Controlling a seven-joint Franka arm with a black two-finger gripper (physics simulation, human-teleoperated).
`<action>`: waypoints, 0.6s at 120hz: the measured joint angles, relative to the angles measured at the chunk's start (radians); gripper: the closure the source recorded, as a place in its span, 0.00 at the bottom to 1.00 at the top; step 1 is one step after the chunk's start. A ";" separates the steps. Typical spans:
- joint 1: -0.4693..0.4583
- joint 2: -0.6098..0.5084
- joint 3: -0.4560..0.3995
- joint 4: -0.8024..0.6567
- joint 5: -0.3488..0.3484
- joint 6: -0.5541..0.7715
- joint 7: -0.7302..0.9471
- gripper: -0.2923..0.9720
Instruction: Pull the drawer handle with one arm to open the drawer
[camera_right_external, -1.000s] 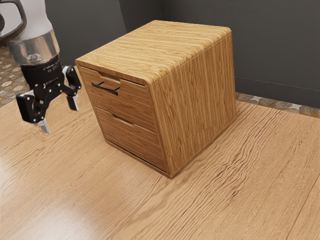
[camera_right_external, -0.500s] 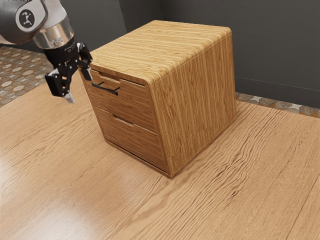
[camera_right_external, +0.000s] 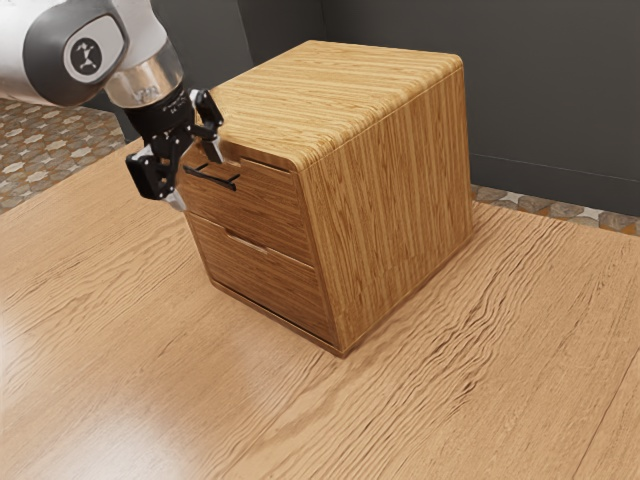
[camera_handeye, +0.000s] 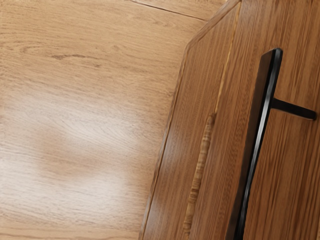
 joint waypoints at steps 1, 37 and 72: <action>0.002 -0.003 0.000 -0.005 0.000 0.003 0.001 0.23; 0.058 0.006 -0.001 -0.022 -0.005 0.055 0.022 0.23; 0.056 0.014 -0.004 -0.021 -0.005 0.076 0.034 0.43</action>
